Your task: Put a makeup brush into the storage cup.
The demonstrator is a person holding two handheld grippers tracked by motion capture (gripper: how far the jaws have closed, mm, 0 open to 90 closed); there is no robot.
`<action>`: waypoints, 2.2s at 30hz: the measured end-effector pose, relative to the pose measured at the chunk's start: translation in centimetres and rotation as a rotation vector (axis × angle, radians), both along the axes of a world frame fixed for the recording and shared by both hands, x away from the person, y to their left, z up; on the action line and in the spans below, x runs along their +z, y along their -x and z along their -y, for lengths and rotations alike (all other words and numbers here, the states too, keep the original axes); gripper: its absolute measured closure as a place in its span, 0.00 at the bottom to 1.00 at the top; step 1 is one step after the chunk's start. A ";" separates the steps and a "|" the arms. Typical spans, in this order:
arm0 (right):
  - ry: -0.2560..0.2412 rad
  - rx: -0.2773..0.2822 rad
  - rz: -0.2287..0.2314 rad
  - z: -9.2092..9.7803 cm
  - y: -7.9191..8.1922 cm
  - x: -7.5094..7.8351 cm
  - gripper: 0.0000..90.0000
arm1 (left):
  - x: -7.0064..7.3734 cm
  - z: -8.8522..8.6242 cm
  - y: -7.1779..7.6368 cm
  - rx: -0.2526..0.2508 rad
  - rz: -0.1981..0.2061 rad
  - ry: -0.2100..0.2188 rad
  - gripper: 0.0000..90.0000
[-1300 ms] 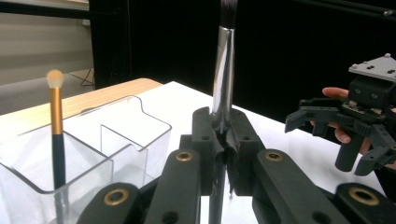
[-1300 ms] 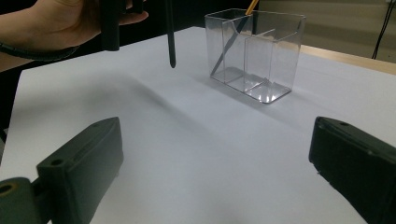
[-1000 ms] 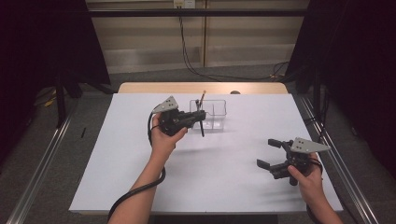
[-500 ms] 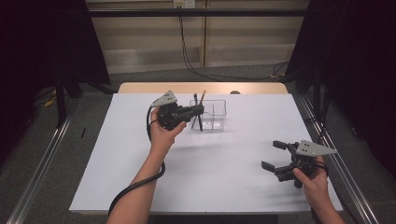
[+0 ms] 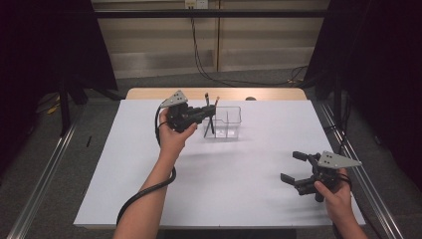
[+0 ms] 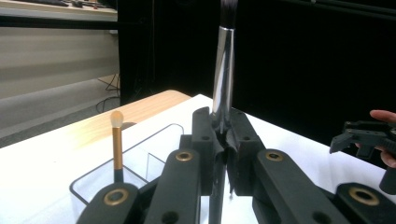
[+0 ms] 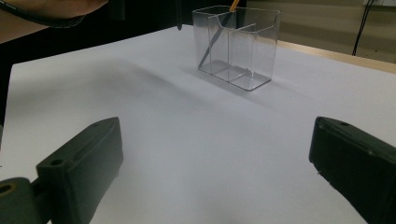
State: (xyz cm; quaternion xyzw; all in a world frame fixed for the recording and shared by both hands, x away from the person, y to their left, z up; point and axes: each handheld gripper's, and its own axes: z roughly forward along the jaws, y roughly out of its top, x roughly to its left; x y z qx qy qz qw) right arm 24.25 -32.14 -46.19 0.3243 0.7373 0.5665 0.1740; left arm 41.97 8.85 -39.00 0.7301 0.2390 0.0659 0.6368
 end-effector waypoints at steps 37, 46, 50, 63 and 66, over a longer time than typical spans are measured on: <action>0.007 0.004 0.012 0.4 0.4 -0.1 0.03 | 2.2 0.6 -2.6 0.067 0.010 -0.026 0.93; 0.003 -0.001 0.013 0.5 0.4 0.0 0.03 | 2.2 0.6 -3.2 0.093 0.005 -0.029 0.93; 0.004 0.002 0.017 0.4 0.4 0.0 0.03 | 2.3 0.6 -3.5 0.109 0.006 -0.031 0.93; 0.002 0.005 0.022 0.4 0.5 0.0 0.03 | 2.3 0.8 -4.1 0.130 0.008 -0.035 0.93; 0.002 0.007 0.023 0.4 0.5 0.1 0.03 | 2.2 0.9 -4.2 0.136 0.008 -0.041 0.93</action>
